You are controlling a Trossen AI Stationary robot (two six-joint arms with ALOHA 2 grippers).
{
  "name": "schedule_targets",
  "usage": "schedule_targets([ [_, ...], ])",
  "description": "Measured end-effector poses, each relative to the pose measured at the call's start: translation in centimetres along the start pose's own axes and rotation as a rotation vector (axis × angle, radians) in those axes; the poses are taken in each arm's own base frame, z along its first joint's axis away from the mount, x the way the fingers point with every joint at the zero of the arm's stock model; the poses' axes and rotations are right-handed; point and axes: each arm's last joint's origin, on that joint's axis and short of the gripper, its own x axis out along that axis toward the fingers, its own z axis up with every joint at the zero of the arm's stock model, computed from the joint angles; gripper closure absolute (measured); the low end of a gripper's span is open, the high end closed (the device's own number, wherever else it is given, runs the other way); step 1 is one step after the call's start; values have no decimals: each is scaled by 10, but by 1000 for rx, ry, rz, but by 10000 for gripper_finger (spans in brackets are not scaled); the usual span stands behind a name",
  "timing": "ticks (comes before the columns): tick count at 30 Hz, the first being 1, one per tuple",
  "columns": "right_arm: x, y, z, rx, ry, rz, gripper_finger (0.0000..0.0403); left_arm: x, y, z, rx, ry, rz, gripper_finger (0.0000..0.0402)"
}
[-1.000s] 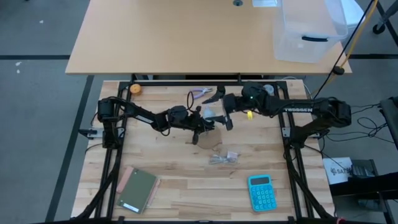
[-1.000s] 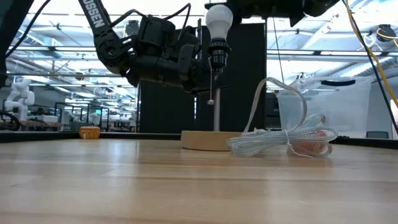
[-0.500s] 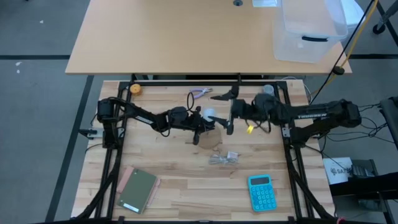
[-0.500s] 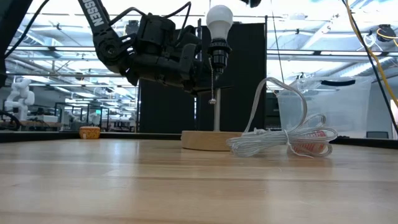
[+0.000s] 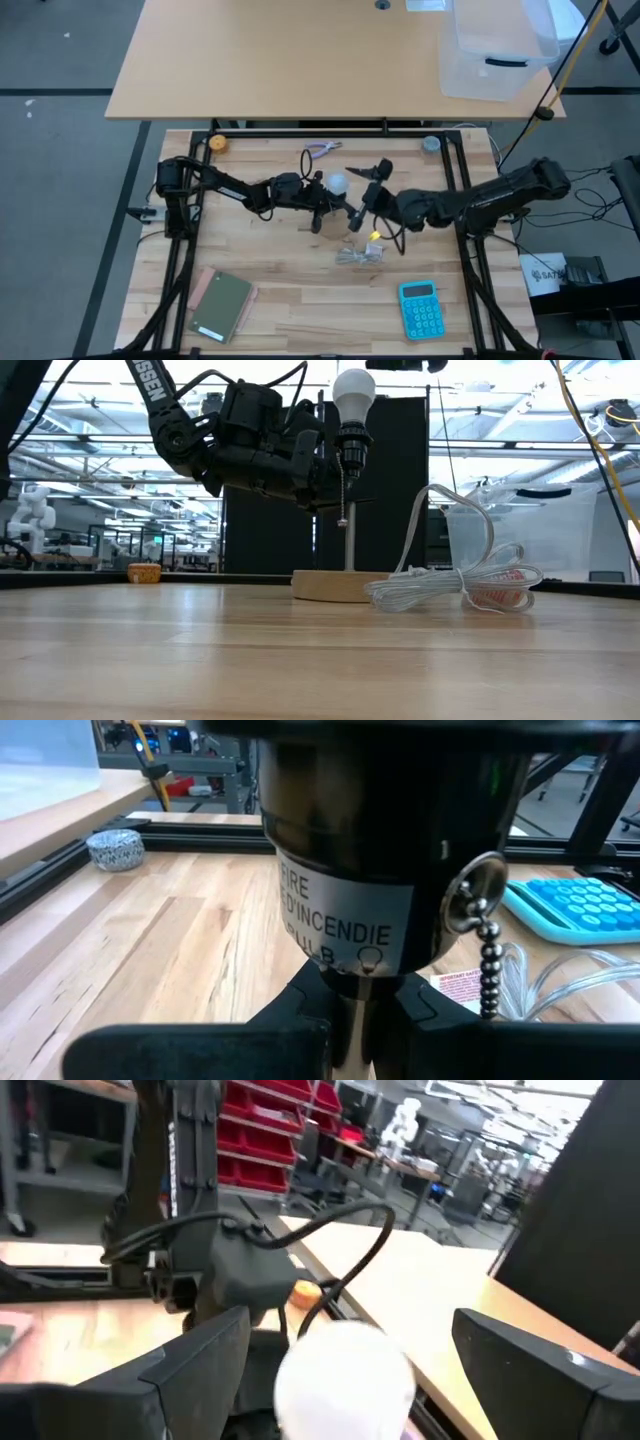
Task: Screw lightbulb
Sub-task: Remove the light bulb from the brown lamp
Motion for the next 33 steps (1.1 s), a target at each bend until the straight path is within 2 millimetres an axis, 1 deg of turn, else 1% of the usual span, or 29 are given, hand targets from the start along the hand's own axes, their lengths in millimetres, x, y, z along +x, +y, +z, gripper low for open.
schedule_targets([
  [5, 1, 13, -5, 42, 2, -22, 62, 0, 0, 0, 0, 0, 2, 371],
  [8, 3, 17, -9, 51, 18, -84, 62, 0, 0, 0, 0, 0, 3, 371],
  [12, 9, 24, -18, 80, 38, -152, 62, 0, 0, 0, 0, 0, 3, 371],
  [18, 22, 37, -31, 126, 14, -234, 62, 0, 0, 0, -2, -2, 4, 371],
  [21, 26, 38, -33, 135, 0, -241, 62, 0, 0, 0, -6, -3, 7, 371],
  [24, 26, 38, -33, 128, 0, -244, 65, 0, 0, 0, -14, -4, 9, 371],
  [26, 26, 38, -32, 130, -3, -244, 74, 0, 1, 0, -14, -4, 10, 371],
  [28, 27, 37, -32, 135, -7, -247, 92, 0, 1, 0, -14, -4, 10, 371],
  [33, 28, 36, -32, 131, -5, -243, 159, 0, 1, 1, -19, -5, 10, 371],
])
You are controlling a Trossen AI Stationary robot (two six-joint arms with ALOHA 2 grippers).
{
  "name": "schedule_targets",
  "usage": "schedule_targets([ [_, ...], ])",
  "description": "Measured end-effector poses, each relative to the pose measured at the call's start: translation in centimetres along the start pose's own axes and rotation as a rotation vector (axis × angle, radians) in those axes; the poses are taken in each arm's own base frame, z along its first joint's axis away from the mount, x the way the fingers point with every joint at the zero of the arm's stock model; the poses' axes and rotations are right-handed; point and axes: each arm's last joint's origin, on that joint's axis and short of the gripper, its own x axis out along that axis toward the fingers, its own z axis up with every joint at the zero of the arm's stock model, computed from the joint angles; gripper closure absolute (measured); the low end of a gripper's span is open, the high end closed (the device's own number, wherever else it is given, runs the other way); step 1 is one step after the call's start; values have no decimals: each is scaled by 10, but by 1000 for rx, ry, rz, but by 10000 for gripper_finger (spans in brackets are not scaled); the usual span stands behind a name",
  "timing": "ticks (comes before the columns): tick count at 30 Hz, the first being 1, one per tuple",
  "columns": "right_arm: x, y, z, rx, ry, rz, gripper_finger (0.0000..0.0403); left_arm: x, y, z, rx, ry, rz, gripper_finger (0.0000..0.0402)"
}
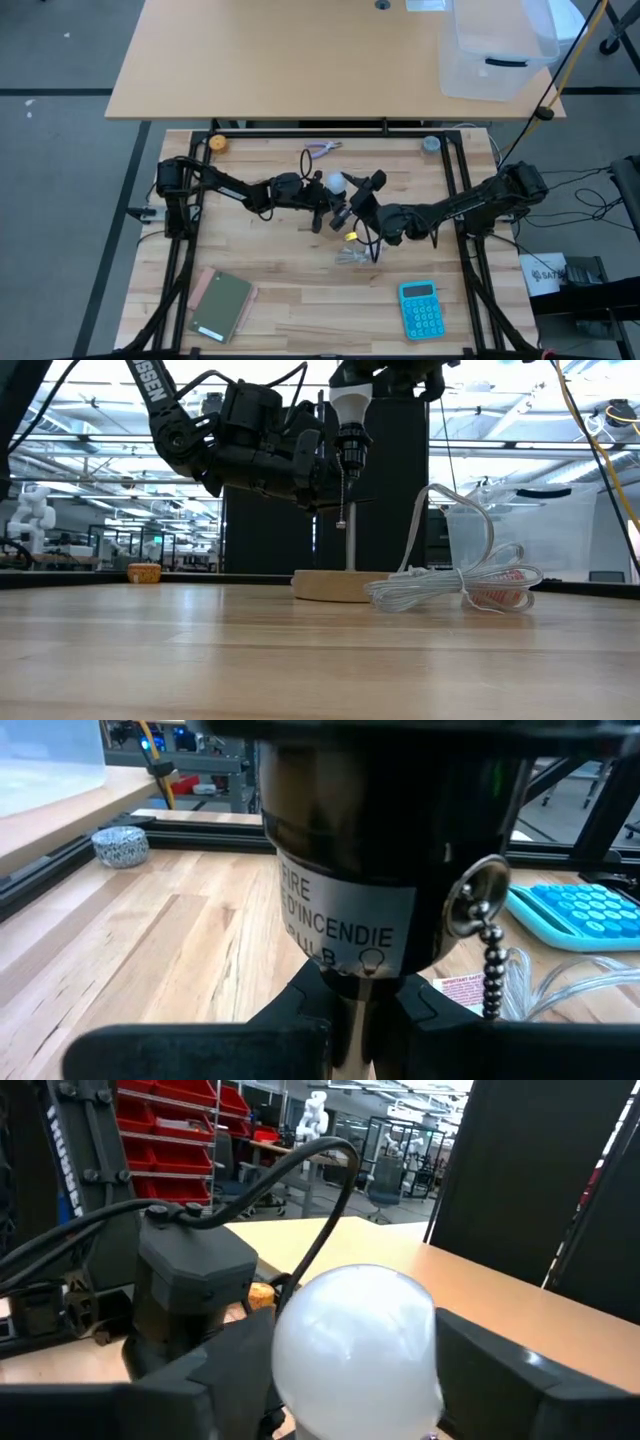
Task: Screw lightbulb
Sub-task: Remove the light bulb from the brown lamp
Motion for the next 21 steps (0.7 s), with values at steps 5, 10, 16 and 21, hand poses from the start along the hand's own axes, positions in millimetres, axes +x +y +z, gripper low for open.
schedule_targets([
  [5, 4, -2, 0, -34, 4, 37, 210, 0, -1, 0, 1, 1, -2, 371],
  [10, 9, -10, 3, -63, 14, 111, 206, 0, -1, 0, 1, 1, 4, 371],
  [16, 14, -24, 9, -131, 20, 226, 186, 0, -1, 0, 5, 1, 7, 371],
  [21, 20, -43, 13, -167, 62, 322, 176, 0, -1, 0, 6, -1, 5, 371],
])
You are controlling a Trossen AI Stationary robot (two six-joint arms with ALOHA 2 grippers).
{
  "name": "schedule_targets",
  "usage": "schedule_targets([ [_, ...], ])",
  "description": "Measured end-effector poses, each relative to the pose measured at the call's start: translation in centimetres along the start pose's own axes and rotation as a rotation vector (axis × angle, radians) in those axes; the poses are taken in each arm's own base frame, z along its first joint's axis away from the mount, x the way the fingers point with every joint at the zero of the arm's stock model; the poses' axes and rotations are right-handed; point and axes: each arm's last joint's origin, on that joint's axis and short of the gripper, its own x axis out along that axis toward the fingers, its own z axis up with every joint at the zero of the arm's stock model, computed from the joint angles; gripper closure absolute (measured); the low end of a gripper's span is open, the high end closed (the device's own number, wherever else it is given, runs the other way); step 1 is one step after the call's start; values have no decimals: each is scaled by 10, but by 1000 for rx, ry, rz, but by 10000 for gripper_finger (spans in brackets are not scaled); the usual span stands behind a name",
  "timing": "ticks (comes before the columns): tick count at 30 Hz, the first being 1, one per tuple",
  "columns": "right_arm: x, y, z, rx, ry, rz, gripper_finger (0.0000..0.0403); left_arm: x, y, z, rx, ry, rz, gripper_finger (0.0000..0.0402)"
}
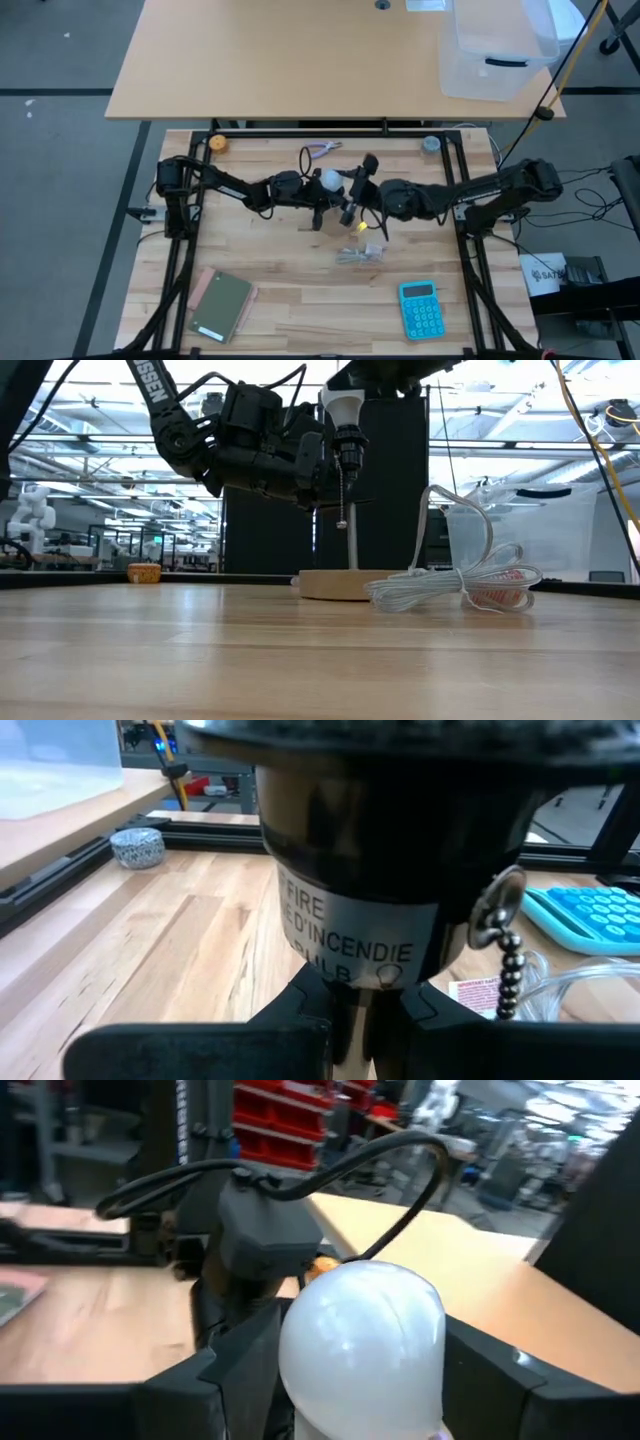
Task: Screw lightbulb
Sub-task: Remove the light bulb from the brown lamp
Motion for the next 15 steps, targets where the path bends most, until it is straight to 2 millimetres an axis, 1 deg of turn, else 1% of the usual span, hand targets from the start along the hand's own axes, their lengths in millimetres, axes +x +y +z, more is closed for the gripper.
schedule_targets([
  [6, 1, -21, 2, 4, -9, 115, 149, 0, -1, 0, 0, 3, -13, 371],
  [9, 1, -29, 4, 8, -9, 128, 123, 0, -1, -1, 0, 5, -19, 371],
  [15, 3, -39, 4, 22, -20, 158, 72, 0, -1, -1, 5, 8, -23, 371],
])
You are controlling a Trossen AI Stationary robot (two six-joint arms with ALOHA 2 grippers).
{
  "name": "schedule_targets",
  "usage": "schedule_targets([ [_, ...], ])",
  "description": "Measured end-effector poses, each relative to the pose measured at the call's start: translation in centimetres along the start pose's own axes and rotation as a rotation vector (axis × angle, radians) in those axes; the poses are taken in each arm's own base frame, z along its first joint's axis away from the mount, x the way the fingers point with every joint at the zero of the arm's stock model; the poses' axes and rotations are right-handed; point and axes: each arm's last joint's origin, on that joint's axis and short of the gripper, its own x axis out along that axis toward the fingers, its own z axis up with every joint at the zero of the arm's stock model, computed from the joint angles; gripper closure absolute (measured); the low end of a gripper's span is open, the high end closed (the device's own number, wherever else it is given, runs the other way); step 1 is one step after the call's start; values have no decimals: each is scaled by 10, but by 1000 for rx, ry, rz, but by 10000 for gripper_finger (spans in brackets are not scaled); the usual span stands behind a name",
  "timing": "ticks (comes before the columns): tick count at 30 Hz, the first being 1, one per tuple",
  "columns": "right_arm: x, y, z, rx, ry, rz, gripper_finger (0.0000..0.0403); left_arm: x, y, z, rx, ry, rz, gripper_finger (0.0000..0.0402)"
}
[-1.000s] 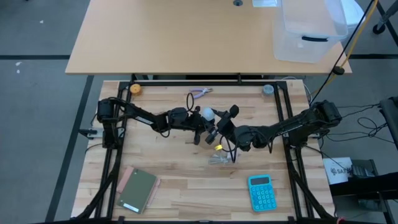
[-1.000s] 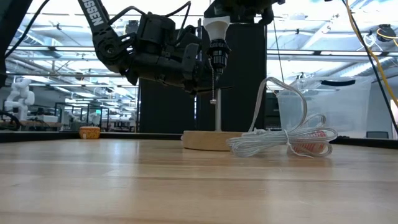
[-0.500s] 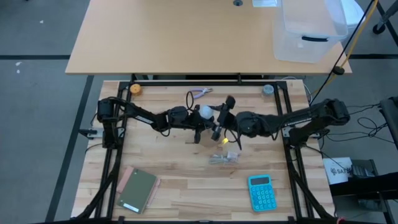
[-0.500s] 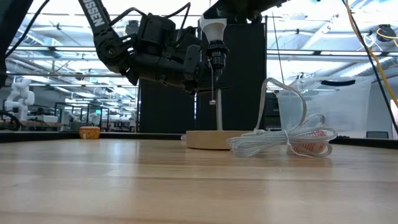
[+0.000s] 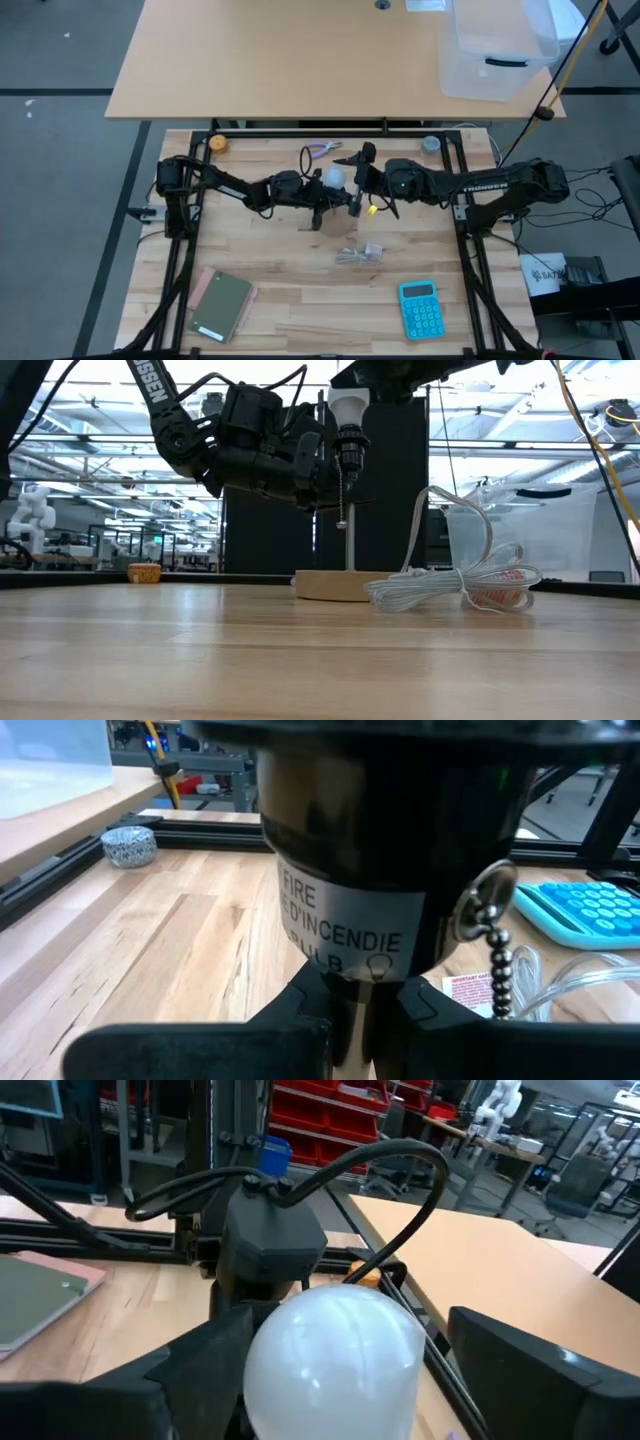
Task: Screw lightbulb
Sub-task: Remove the light bulb from the brown lamp
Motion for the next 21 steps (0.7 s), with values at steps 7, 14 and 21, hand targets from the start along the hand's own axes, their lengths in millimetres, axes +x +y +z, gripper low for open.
schedule_targets([
  [7, -17, -17, 18, -14, -93, -30, 49, 0, 0, 0, -1, 7, 0, 371],
  [14, -54, -35, 46, -88, -219, -80, 48, 0, 0, -1, -3, 10, 0, 371],
  [21, -101, -56, 58, -150, -261, -36, 49, 0, 0, -1, -5, 11, 0, 371],
])
